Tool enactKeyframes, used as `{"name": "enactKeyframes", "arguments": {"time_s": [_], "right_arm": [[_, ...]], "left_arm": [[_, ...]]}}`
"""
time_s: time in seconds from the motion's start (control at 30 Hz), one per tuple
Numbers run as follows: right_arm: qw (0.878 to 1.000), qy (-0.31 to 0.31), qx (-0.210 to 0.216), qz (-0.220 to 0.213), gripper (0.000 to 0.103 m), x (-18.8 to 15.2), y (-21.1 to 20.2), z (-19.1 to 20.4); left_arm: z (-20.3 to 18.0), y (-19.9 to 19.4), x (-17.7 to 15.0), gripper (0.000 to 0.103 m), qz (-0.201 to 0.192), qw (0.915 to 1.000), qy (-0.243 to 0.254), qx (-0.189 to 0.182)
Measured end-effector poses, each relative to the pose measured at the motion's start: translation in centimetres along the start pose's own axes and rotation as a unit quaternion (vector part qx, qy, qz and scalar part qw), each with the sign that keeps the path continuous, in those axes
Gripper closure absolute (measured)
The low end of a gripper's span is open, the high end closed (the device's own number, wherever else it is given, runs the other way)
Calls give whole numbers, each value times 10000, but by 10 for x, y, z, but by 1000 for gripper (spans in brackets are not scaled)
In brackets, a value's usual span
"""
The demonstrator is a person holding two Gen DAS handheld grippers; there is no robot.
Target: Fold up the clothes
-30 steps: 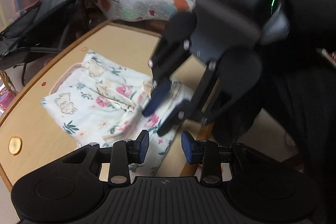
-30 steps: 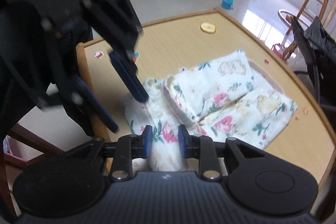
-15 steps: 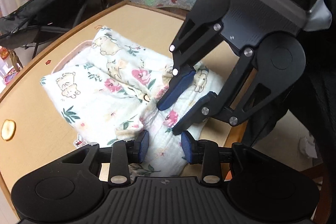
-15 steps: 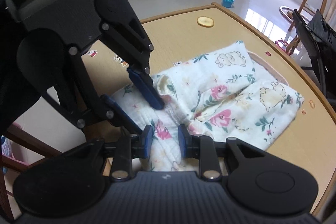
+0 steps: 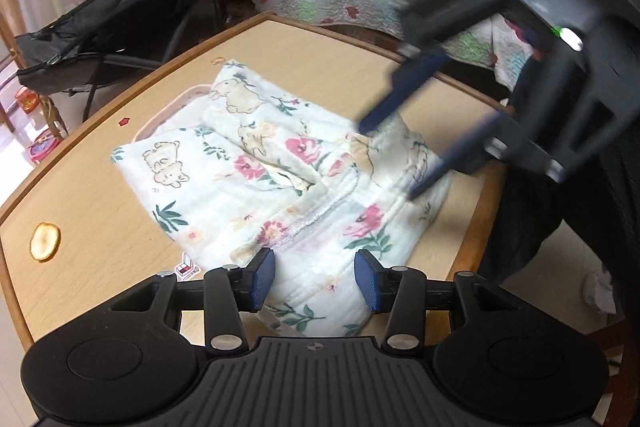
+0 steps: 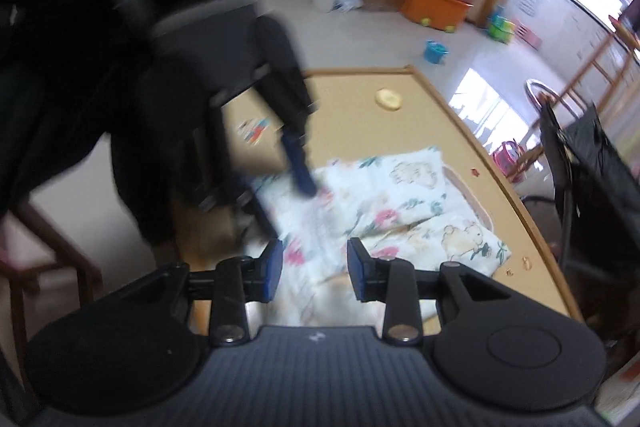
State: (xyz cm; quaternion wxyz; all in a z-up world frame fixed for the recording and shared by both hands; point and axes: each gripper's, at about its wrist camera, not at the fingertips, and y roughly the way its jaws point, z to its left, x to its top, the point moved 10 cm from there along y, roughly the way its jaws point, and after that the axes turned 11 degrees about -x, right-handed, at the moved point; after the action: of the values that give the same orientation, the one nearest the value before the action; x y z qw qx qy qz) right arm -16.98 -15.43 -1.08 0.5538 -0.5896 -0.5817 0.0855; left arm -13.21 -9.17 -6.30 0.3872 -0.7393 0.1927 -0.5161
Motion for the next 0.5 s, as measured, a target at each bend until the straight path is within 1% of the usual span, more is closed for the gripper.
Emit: {"name": "enactKeyframes", "arguments": {"time_s": [0.1,0.17,0.23,0.33,0.43,0.5], "right_arm": [[9976,-661,-86,191,68,-14,-2,21],[9943,-994,-222,305,68,-25,2,30],[9928,-1090,-293,404,68,-33,9,35],[9885,-1326,-604,410,68,-38,19,36],[9901,-1165,-643,450,68,-38,28,28],[9923,-971,-590,490,68,-36,32,21]], "left_arm": [[1,1,0,56,13,10000,6,49],[-1,1,-1,56,29,10000,46,75],[-1,1,-1,56,34,9999,59,78],[-2,0,-2,56,35,9999,94,65],[-3,-1,-2,55,54,9998,166,15],[-4,-4,-2,55,66,9997,232,-12]]}}
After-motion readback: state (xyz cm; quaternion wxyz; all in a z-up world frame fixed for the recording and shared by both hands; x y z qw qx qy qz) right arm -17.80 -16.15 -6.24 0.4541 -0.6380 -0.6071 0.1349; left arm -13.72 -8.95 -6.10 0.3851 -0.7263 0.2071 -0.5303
